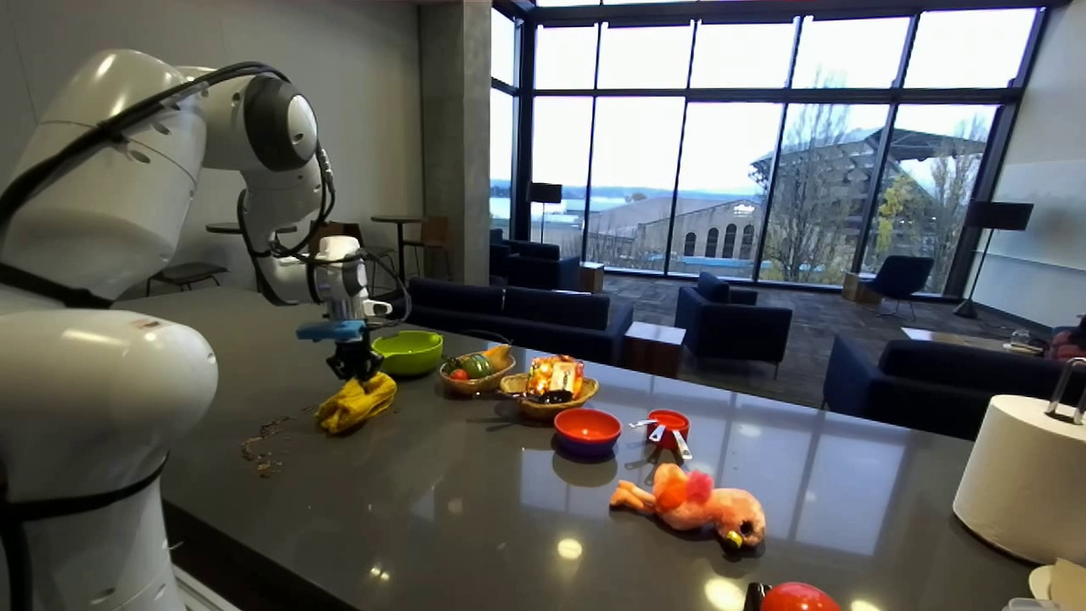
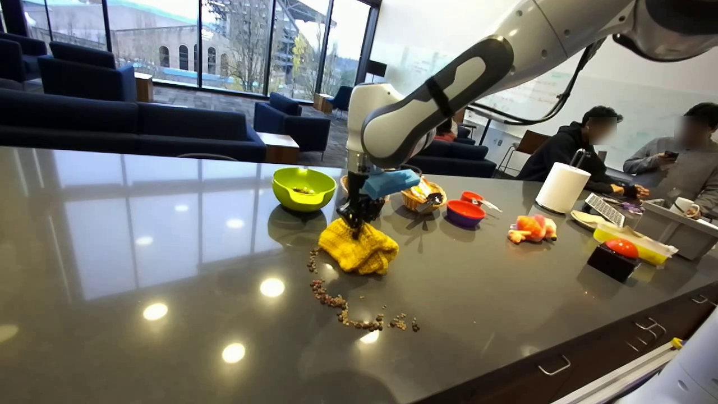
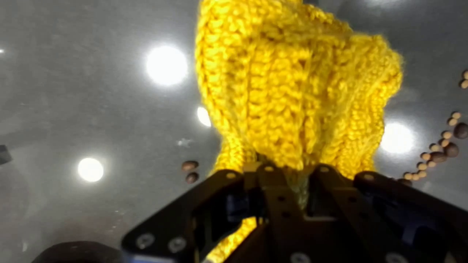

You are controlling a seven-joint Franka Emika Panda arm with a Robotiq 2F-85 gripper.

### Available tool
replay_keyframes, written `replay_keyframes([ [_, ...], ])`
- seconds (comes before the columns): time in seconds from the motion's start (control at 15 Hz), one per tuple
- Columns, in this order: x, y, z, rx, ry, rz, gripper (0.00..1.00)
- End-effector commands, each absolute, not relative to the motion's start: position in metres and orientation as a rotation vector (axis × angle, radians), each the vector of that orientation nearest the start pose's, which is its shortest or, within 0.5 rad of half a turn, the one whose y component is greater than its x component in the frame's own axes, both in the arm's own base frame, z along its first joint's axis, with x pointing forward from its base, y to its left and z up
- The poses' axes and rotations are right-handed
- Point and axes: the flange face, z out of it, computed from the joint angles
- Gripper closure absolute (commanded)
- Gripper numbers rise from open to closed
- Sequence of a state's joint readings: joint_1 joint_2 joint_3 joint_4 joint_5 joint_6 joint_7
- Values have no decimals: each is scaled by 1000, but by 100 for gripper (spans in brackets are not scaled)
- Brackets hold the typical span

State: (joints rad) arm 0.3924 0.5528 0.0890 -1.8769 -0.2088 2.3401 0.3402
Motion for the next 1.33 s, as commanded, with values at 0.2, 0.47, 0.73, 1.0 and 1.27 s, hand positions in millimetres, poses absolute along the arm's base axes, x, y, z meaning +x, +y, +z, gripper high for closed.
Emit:
replay_keyframes([
  [0.2, 578, 238, 258, -3357, -348, 101, 96],
  [0.47, 591, 207, 269, -3424, -261, 46, 96],
  [0.73, 601, 172, 246, -3476, -131, 31, 96],
  [1.0, 605, 149, 214, -3465, -28, 102, 96],
  [1.27, 603, 153, 180, -3442, -22, 167, 96],
])
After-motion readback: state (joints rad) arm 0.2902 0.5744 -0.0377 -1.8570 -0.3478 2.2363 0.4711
